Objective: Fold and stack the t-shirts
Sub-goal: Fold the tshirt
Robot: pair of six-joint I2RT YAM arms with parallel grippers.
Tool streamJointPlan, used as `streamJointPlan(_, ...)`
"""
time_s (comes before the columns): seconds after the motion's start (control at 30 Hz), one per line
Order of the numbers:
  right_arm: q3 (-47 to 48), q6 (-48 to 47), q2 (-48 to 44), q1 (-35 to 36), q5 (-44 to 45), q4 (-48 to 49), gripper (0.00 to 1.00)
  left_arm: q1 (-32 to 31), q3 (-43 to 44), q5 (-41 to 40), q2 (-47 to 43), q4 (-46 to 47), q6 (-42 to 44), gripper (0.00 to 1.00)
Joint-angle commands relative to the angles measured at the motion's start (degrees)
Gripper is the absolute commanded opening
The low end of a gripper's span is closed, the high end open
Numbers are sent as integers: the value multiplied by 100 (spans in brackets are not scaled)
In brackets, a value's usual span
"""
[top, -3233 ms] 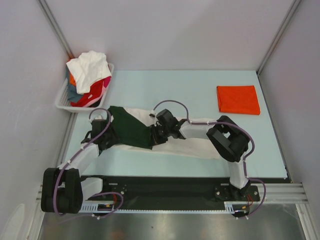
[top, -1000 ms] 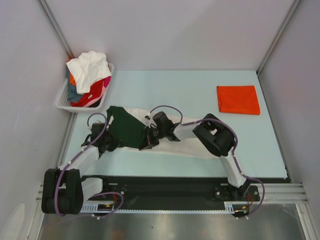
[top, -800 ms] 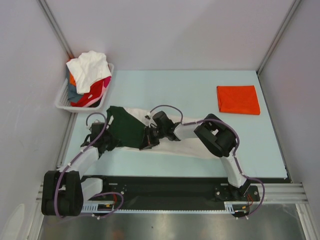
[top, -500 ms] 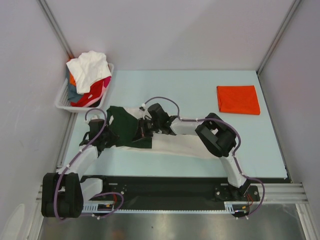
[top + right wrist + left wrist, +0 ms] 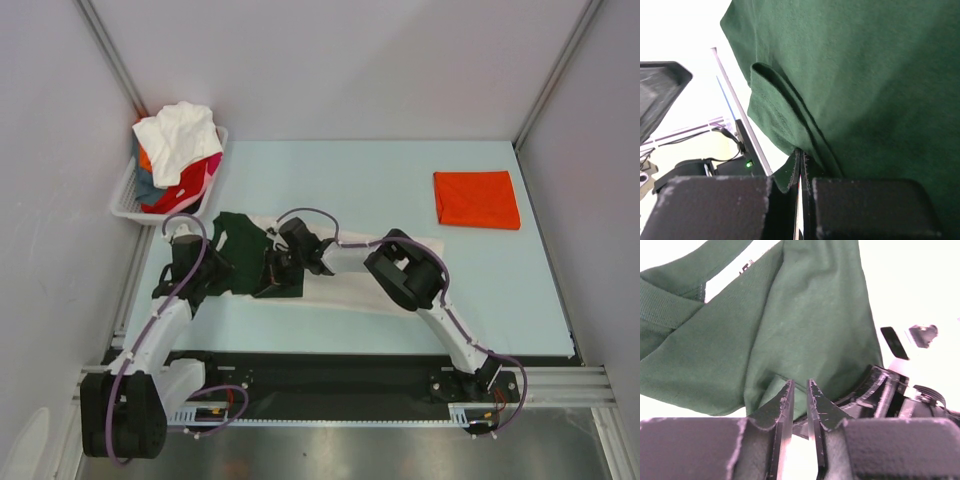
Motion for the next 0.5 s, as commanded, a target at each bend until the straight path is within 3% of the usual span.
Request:
streamJointPlan(0.0,185,-185,205,143,505,-675,0,51,235,-88,-176,-170,173,21)
streamJointPlan(0.27,-351,-132,-716,-76,550,-105,0,-10,261,263,87,49,77,22)
streamJointPlan(0.47,-693,-282,-1280,-340,392,-87,0,-588,253,228,316,216,-125,22)
